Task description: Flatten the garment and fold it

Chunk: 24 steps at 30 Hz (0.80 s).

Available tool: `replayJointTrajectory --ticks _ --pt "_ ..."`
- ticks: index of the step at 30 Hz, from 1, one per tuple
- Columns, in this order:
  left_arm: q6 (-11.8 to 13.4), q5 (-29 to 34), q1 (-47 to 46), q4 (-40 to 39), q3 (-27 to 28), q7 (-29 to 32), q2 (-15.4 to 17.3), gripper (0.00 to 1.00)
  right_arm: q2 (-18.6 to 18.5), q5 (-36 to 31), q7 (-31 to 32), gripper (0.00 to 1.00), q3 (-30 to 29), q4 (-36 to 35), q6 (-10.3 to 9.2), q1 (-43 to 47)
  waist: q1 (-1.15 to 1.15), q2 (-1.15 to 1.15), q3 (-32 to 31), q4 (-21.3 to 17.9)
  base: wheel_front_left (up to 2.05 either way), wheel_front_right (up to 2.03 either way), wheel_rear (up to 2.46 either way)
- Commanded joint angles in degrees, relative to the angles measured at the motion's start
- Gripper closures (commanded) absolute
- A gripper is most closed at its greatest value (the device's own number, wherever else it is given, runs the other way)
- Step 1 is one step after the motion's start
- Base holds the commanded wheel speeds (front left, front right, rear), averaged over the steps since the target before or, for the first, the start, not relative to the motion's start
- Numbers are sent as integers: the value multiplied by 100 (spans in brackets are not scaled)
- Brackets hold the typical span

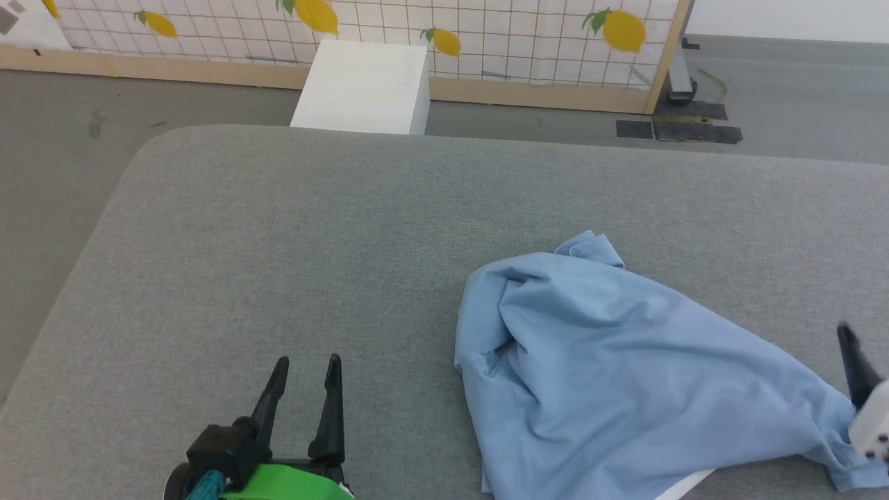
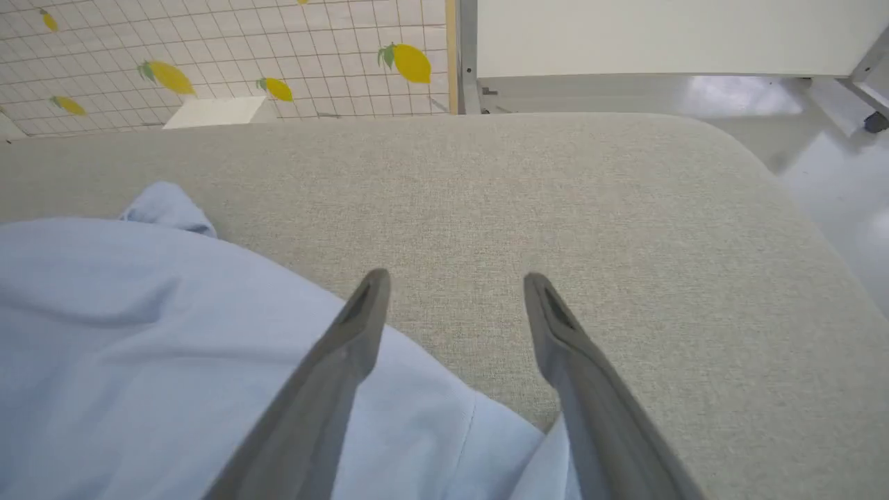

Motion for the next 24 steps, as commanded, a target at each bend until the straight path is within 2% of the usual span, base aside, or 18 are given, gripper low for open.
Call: replayJointTrajectory --ticks 1,6,12,16,18,21,24 --pt "-9 -12 18 -50 12 -27 -13 0 62 41 -22 0 61 -271 -9 -94 0 0 5 -23 0 0 0" --pt "44 -111 12 -296 28 -27 -13 0 484 18 -287 0 261 -1193 -9 30 0 0 68 -20 0 0 0" --pt "61 -105 78 -582 48 -27 -13 0 1233 -482 -1416 0 485 -1822 -9 580 0 0 142 22 0 0 0" --pt "40 -115 188 -703 40 -27 -13 0 1377 -631 -2141 0 721 -1801 -9 1013 0 0 167 9 0 0 0" --pt "56 -112 243 -696 38 -27 -13 0 1382 -433 -2424 0 834 -1616 -9 1168 0 0 174 -25 0 0 0" --pt "113 -55 235 -665 45 -27 -13 0 1385 -316 -2658 0 959 -1340 -9 1231 0 0 185 -99 0 0 0" --pt "61 135 12 -600 29 -27 -11 0 1385 -313 -2797 0 1037 -1165 -9 1136 0 0 204 -185 0 0 0"
